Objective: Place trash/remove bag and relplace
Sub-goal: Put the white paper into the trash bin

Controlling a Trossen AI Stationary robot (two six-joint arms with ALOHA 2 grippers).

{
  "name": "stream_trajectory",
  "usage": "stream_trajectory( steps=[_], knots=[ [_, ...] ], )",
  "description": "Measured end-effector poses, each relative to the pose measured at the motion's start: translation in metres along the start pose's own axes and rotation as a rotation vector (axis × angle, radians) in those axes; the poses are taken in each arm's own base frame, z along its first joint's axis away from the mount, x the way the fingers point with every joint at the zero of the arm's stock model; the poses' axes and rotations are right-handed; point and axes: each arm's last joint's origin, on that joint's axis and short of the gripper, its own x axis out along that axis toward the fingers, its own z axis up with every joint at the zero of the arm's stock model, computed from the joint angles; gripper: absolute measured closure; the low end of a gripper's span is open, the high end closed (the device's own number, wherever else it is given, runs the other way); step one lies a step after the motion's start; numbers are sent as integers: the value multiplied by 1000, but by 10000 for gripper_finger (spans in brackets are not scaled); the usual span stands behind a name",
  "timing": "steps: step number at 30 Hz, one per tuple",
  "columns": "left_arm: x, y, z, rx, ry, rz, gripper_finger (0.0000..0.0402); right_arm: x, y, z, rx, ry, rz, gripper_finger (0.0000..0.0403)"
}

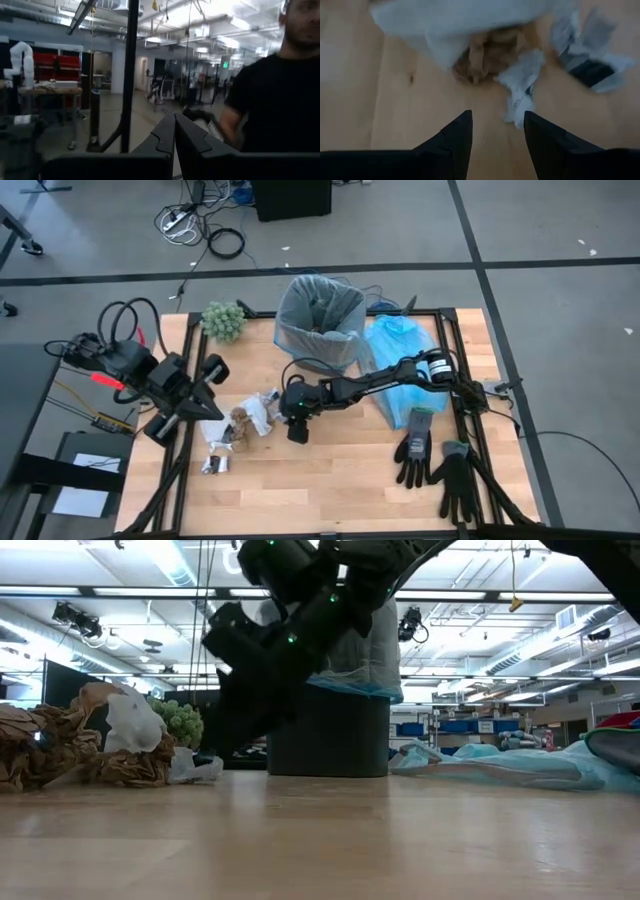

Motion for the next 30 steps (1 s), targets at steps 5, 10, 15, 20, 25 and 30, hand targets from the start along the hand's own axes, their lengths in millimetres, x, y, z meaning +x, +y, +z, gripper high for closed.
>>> stream_trajectory(
  steps=[5,10,15,20,25,30],
  knots=[
    [-9,0,-9,62,124,14,382,2,-5,-1,39,5,-5,238],
    [-11,1,-13,54,174,30,383,2,-12,1,49,-7,-18,238],
    [-13,1,-17,55,214,49,383,1,-18,3,54,-14,-13,238],
    [-12,4,-26,57,196,84,383,1,-23,6,32,-34,0,241],
    [-13,7,-49,32,247,118,383,1,-23,7,16,-42,-1,251],
    [-21,10,-73,-36,234,160,383,1,-22,7,-5,-40,14,255]
  ],
)
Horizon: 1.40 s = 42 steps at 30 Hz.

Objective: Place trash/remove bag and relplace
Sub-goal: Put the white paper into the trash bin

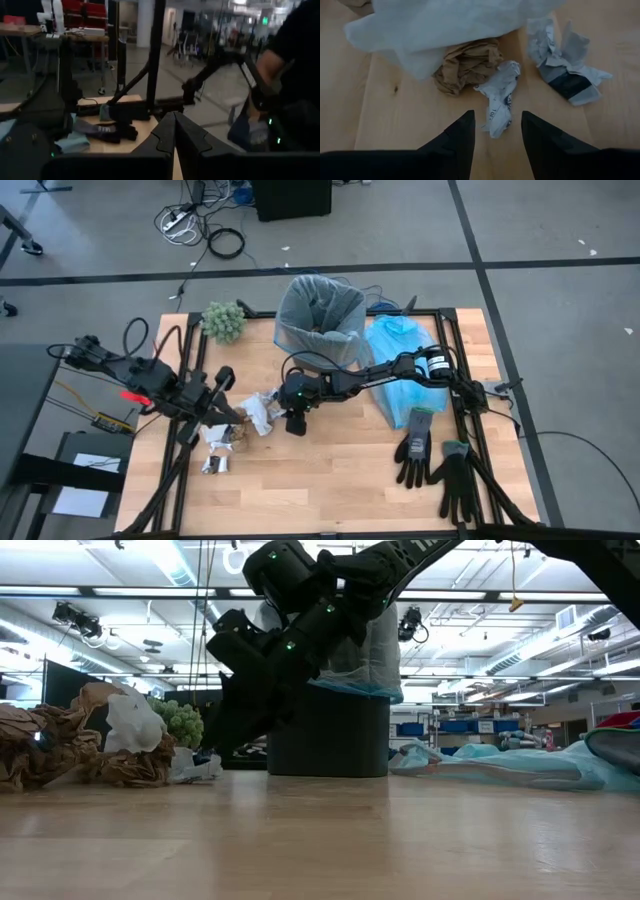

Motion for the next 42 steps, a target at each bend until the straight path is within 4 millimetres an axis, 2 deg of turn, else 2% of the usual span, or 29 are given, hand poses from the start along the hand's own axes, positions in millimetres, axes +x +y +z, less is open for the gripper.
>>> stream_trajectory(
  steps=[4,10,14,21,25,32,35,40,42],
  knots=[
    [-5,3,-13,-29,-81,9,383,0,0,0,-2,0,0,255],
    [-8,8,-41,-74,-46,84,383,0,0,0,-27,1,4,260],
    [-6,12,-59,-108,-3,138,383,10,1,-9,-119,20,36,260],
    [-5,18,-84,-207,62,237,383,24,-3,-24,-109,60,26,265],
    [-5,20,-92,-246,88,278,383,25,-5,-25,-113,65,25,289],
    [-7,22,-102,-286,168,342,383,25,-5,-22,-103,37,24,369],
    [-8,22,-104,-294,186,354,383,25,-5,-22,-92,33,25,376],
    [-9,24,-106,-311,193,395,383,25,-3,-20,-78,8,67,364],
    [-9,24,-107,-321,199,415,383,25,-2,-19,-73,-1,69,375]
  ],
)
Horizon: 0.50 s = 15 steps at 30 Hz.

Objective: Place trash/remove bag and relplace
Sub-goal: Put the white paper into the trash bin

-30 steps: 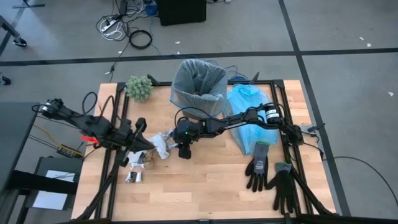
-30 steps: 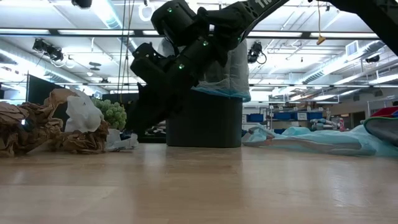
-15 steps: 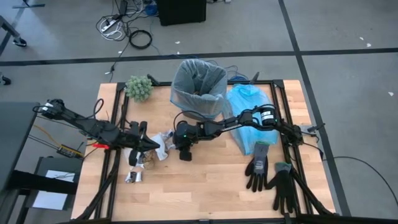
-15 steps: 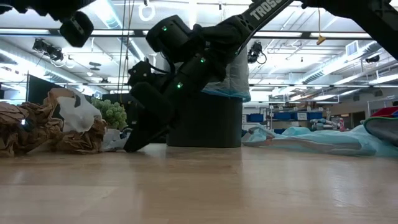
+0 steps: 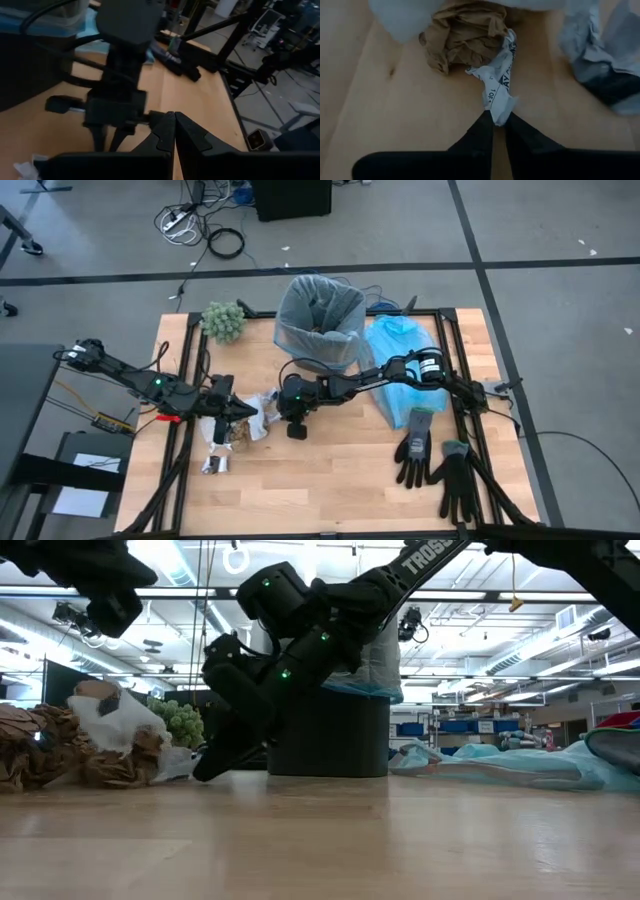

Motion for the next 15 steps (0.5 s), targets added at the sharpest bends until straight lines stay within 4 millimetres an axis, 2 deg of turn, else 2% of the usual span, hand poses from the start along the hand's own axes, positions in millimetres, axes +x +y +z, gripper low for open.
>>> stream_trajectory(
  steps=[3,8,12,15],
  knots=[
    [0,2,-1,0,2,33,383,0,0,0,0,3,0,398],
    [0,1,1,-59,-30,40,383,-5,0,4,36,7,-42,402],
    [0,-2,7,-114,-90,7,383,-25,12,21,0,-16,-86,402],
    [-1,-4,10,-122,-117,-7,383,-48,24,41,-66,-58,-120,403]
  ],
)
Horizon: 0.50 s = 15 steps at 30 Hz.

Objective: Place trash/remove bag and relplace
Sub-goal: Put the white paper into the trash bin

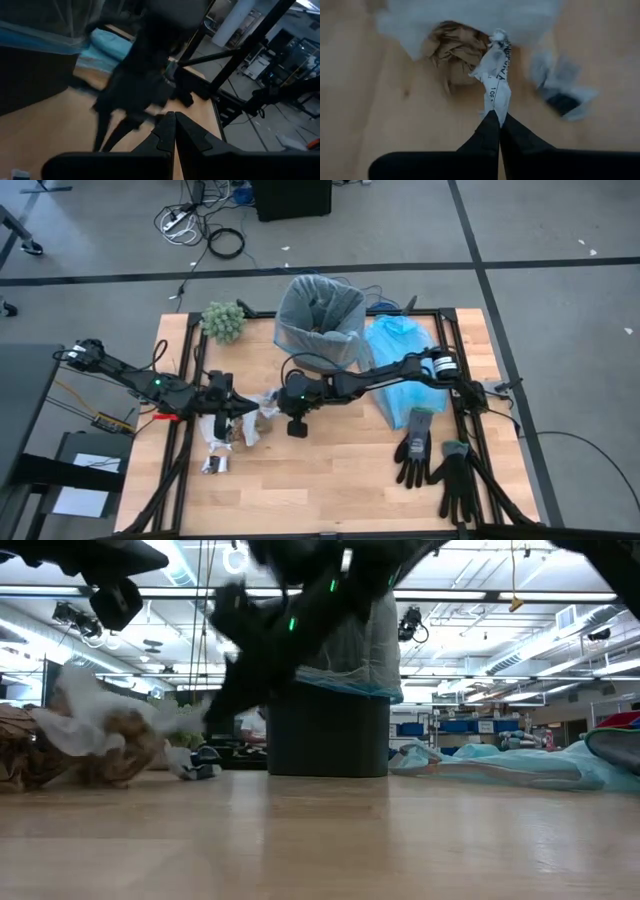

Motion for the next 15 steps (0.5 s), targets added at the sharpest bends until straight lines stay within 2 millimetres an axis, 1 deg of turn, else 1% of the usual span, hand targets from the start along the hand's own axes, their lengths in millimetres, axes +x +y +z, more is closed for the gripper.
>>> stream_trajectory(
  steps=[4,8,12,15],
  knots=[
    [0,0,1,-6,-10,3,383,-41,7,34,-60,-87,-63,403],
    [0,0,1,-8,-13,4,383,-81,5,60,-98,-151,-170,403],
    [0,0,1,-7,-22,16,383,-119,-4,80,-93,-219,-291,403],
    [0,0,1,-6,-28,24,383,-142,-15,91,-66,-264,-380,403]
  ],
)
